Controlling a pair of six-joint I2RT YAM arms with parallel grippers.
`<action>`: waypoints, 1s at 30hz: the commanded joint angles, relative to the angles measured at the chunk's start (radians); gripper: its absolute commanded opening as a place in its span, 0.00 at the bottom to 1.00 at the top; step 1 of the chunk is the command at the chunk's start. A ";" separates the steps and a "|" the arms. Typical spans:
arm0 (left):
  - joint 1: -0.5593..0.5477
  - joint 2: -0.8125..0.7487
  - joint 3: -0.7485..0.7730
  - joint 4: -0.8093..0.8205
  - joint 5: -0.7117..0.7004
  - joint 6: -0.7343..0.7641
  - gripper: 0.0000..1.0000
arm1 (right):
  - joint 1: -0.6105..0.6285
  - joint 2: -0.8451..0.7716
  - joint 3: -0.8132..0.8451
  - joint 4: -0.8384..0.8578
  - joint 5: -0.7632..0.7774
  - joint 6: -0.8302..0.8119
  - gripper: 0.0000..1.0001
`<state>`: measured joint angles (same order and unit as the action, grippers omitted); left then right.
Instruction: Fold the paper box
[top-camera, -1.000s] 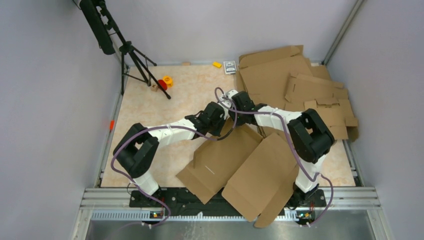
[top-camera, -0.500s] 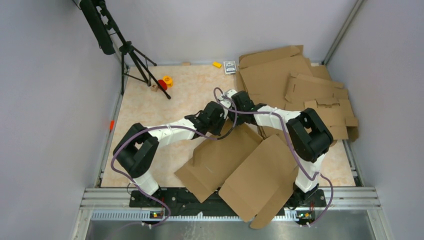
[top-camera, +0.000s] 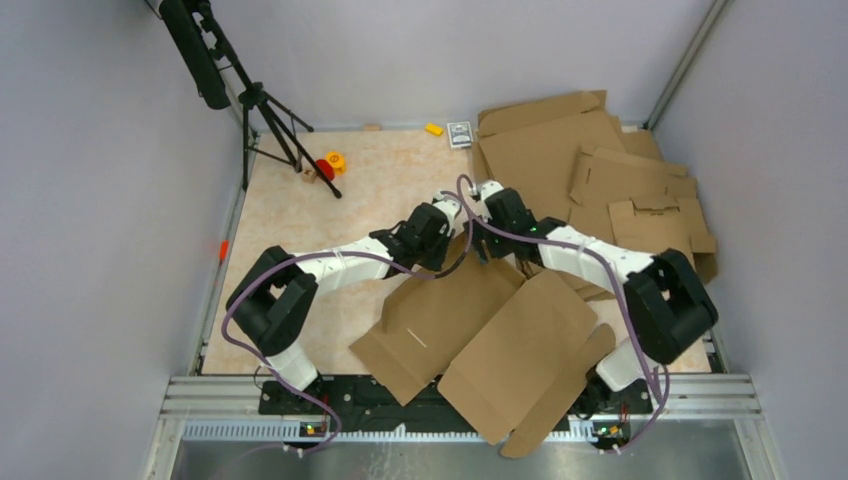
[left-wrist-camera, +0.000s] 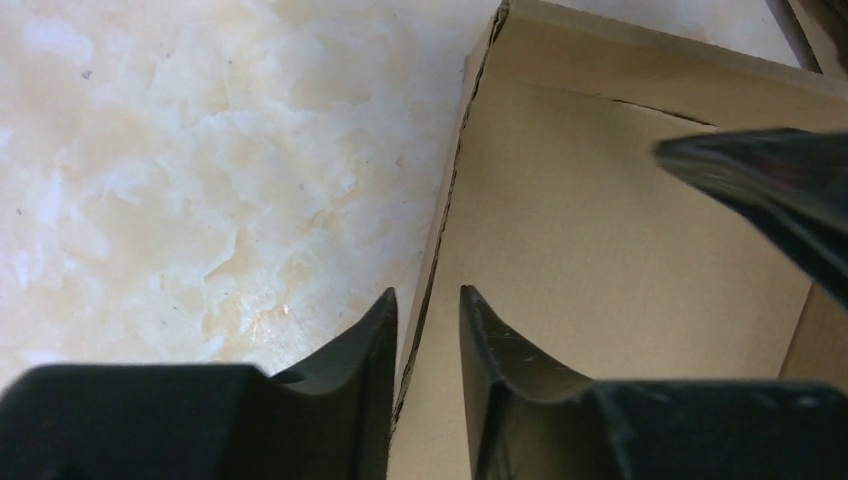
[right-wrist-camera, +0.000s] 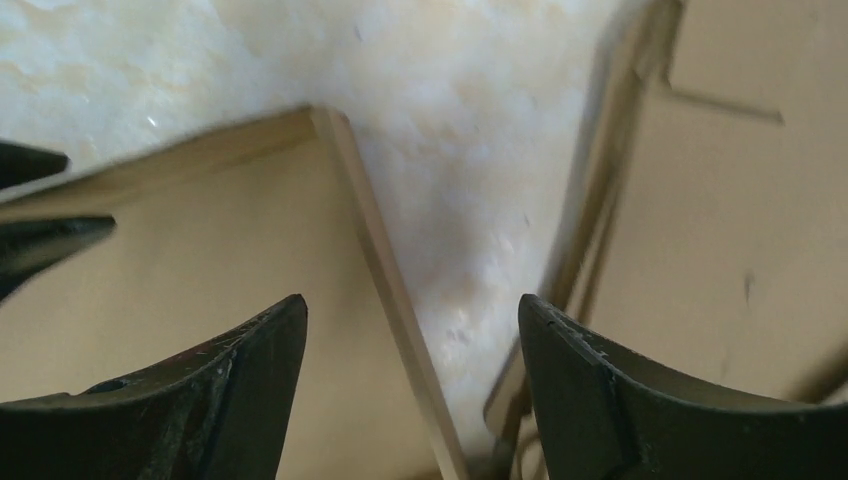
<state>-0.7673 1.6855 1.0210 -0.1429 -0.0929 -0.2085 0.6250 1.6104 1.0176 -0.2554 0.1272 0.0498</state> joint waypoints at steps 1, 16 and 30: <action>0.000 -0.030 0.020 0.004 -0.013 -0.024 0.35 | -0.005 -0.151 -0.083 -0.066 0.117 0.126 0.77; 0.013 -0.013 0.053 -0.040 0.031 -0.037 0.37 | -0.006 -0.542 -0.179 -0.577 0.230 0.783 0.75; 0.013 0.026 0.066 -0.031 0.085 -0.013 0.26 | 0.019 -0.437 -0.285 -0.285 -0.061 0.876 0.70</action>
<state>-0.7578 1.6958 1.0492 -0.1947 -0.0486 -0.2337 0.6292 1.1316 0.6960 -0.6624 0.1280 0.8867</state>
